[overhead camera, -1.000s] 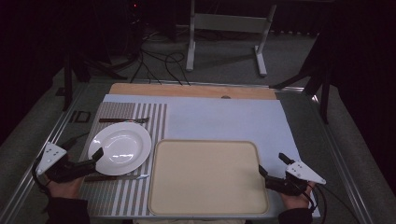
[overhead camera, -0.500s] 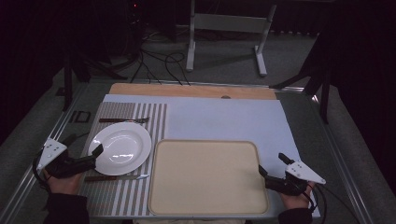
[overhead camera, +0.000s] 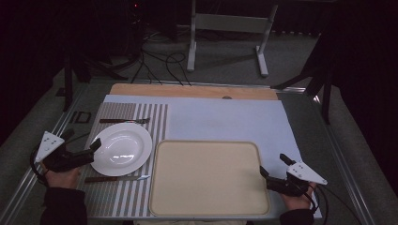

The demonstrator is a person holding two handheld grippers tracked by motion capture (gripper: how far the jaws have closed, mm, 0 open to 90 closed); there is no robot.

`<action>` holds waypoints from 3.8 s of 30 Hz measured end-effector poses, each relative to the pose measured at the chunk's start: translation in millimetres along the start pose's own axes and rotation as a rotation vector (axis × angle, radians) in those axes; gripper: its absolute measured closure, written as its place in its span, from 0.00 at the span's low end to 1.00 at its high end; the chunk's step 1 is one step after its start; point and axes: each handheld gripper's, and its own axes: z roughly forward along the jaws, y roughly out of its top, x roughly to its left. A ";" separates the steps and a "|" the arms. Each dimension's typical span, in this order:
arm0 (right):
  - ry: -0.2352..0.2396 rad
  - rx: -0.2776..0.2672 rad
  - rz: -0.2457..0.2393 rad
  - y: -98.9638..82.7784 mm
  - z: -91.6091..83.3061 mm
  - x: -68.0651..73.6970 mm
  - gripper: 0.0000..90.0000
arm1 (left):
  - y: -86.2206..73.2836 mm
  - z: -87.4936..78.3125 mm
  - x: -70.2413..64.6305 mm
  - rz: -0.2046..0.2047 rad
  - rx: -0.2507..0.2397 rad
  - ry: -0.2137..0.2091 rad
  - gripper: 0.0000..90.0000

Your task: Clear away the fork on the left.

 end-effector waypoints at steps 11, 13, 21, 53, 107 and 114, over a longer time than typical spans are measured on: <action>0.002 0.001 0.000 0.0 0.0 0.0 0.12 | 0.9 9.3 2.8 0.020 0.021 0.026 0.00; 0.001 0.001 -0.003 0.0 0.2 0.2 0.11 | 0.2 11.0 3.2 0.029 0.021 0.030 0.00; 0.002 0.001 -0.003 0.0 0.2 0.2 0.11 | 0.1 16.4 7.7 0.009 0.024 0.028 0.00; 0.004 0.003 -0.008 -0.3 0.9 0.2 0.11 | 14.8 46.8 19.5 0.005 0.074 0.012 0.00; 0.018 0.006 -0.010 -0.4 2.3 0.7 0.12 | 40.6 114.9 63.5 0.036 0.331 0.073 0.00; 0.013 0.006 -0.008 -0.6 1.3 -0.3 0.12 | 35.8 130.5 63.6 0.047 0.384 0.089 0.00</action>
